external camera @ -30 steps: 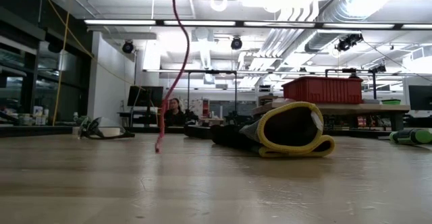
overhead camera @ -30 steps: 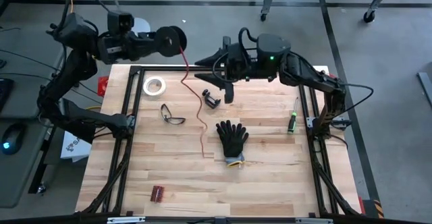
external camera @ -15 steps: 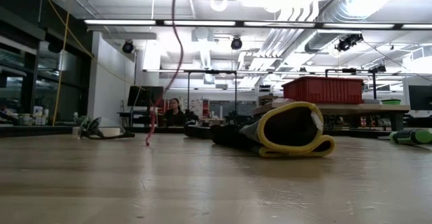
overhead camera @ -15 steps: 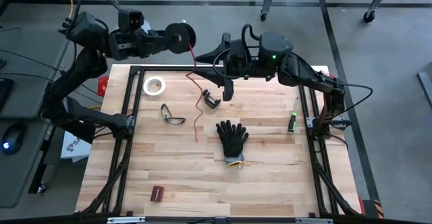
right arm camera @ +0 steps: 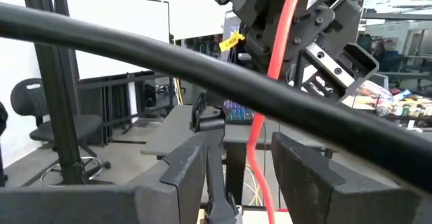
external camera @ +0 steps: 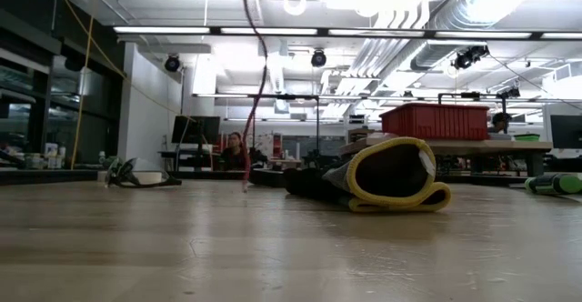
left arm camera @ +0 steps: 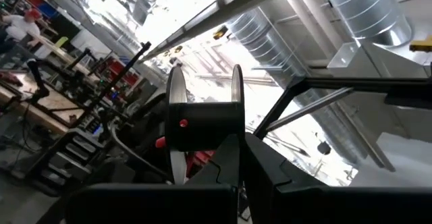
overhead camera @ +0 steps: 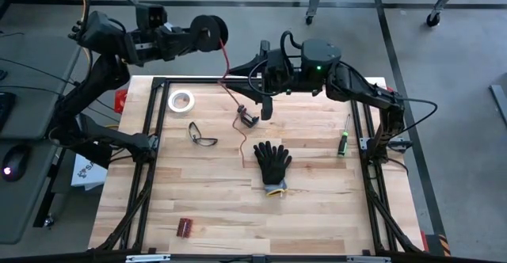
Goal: Coil cords
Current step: Coil the orange wire onto the spool
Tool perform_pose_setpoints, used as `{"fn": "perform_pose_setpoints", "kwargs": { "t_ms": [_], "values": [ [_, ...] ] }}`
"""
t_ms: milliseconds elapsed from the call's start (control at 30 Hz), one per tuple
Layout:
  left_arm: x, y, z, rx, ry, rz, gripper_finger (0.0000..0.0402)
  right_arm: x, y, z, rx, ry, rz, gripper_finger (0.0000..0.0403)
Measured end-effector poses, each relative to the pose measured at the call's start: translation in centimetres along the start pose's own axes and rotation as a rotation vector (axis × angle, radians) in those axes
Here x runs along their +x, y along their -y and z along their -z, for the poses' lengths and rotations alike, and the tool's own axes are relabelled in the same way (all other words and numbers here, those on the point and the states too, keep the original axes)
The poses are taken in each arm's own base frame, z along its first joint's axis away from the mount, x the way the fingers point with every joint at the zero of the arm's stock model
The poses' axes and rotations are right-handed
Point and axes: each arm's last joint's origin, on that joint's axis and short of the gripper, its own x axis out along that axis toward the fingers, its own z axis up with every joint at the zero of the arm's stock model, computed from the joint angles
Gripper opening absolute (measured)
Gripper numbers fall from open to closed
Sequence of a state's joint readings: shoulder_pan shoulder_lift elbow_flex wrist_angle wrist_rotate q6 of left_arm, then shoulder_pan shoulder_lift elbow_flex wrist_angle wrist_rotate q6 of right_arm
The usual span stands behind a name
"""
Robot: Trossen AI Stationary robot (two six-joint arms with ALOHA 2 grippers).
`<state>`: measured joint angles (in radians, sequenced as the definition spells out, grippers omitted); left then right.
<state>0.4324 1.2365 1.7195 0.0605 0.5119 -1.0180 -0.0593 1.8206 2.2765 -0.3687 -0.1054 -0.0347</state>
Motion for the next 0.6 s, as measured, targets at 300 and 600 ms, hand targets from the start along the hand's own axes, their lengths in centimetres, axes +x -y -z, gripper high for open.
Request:
{"fn": "perform_pose_setpoints", "kwargs": {
  "t_ms": [300, 600],
  "values": [
    [0.1, 0.0, -0.1, 0.012, 0.031, -0.001, 0.0, 0.6, 0.2, 0.3, -0.028, 0.007, 0.049, 0.016],
    [0.1, 0.2, -0.3, 0.033, 0.043, 0.015, 0.0, 2.8, 0.5, 2.3, -0.053, -0.005, 0.089, 0.016]
  ]
}}
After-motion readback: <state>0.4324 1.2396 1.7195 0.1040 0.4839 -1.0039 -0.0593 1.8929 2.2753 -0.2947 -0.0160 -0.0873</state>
